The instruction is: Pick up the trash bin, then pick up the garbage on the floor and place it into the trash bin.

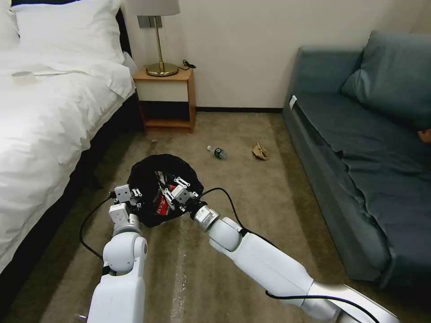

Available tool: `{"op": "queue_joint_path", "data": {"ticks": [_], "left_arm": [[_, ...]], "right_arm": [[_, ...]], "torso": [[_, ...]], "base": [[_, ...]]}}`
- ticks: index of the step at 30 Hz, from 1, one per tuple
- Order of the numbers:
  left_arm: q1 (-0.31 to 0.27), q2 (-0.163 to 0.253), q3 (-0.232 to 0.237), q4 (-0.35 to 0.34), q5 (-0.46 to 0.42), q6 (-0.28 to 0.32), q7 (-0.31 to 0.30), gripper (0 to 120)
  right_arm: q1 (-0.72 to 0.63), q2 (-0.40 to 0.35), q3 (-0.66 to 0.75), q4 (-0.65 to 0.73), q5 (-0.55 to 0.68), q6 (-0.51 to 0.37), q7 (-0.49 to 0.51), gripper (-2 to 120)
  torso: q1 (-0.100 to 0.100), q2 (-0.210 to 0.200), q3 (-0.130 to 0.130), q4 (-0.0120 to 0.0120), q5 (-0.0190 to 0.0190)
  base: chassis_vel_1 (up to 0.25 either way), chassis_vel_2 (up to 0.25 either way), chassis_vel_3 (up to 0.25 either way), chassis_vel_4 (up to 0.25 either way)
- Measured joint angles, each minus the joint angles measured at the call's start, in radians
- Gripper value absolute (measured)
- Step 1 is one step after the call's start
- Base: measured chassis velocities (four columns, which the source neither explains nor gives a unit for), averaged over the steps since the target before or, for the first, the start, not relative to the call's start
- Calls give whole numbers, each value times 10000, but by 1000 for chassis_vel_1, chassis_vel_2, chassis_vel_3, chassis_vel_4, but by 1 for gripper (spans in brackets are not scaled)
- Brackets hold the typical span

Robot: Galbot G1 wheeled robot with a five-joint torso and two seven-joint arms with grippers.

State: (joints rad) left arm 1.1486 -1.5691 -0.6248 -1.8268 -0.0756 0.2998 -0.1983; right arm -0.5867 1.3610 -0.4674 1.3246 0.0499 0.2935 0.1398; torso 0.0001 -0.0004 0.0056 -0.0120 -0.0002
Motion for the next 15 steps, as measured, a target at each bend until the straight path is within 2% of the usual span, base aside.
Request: {"op": "queue_joint_path", "data": {"ticks": [3, 5, 8, 15], "left_arm": [[-10, -4, 5, 0, -2, 5, -1, 5], [-35, -10, 12, 1, -4, 10, -4, 5], [-49, -17, 18, 12, -6, 11, -4, 5], [-91, -38, 21, 39, -5, 12, -6, 5]], "right_arm": [[7, -5, 0, 4, 4, -1, -5, 59], [22, -12, 0, 27, 12, -5, -10, 70], [19, -3, 48, 29, 11, -6, -55, 76], [-42, 48, 145, 18, -28, -6, -57, 76]], "torso": [[1, 0, 0, 0, 0], [0, 0, 0, 0, 0], [0, 0, 0, 0, 0], [0, 0, 0, 0, 0]], "base": [[0, 0, 0, 0], [0, 0, 0, 0], [0, 0, 0, 0], [0, 0, 0, 0]]}}
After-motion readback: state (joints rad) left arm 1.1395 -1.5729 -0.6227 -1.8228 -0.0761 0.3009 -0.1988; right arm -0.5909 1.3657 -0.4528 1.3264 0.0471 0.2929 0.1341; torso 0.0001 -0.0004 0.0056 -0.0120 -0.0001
